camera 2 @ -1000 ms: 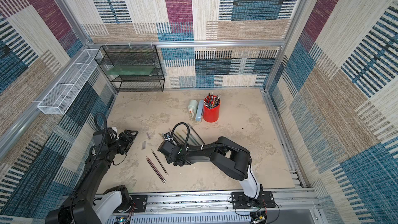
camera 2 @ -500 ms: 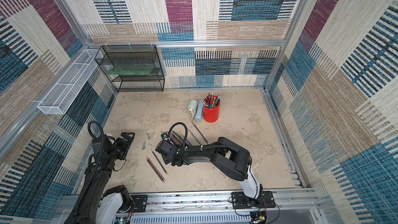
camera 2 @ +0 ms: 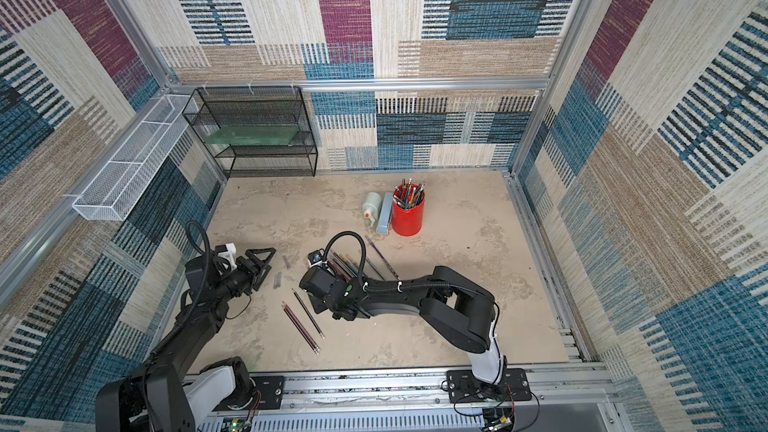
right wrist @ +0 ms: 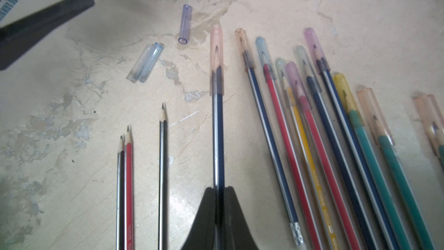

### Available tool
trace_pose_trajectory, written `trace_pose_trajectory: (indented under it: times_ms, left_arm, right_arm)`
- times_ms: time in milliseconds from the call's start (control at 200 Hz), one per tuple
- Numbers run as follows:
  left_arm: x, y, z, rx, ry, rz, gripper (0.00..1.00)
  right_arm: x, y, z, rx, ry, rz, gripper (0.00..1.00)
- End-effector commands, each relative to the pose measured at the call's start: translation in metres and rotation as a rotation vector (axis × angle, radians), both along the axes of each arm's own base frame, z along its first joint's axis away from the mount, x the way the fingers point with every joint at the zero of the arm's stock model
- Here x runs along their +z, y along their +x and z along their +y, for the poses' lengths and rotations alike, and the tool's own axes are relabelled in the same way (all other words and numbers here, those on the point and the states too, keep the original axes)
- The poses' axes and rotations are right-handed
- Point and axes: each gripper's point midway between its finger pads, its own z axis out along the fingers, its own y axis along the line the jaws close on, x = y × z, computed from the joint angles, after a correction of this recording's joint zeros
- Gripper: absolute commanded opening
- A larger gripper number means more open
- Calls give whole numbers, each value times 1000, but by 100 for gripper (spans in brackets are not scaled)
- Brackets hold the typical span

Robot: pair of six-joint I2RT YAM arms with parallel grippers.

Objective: Remove the protective cover of the pencils
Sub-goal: Pick up the pencil from the center of the board, then remove the protective sleeve from the pencil.

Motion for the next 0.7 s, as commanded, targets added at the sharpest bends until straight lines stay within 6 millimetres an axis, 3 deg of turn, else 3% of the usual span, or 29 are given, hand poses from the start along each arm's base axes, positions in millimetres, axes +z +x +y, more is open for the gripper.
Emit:
trace_pose_trajectory:
  times_ms: [0, 225, 696]
  left_arm:
    - [19, 10, -14, -68, -6, -78, 73]
    - [12, 12, -34, -127, 41, -62, 65]
    - [12, 12, -50, -172, 143, -52, 52]
  right_arm:
    - [14, 2, 10, 9, 48, -15, 1]
    - [18, 4, 13, 13, 62, -26, 0]
    - [39, 2, 22, 32, 96, -32, 0]
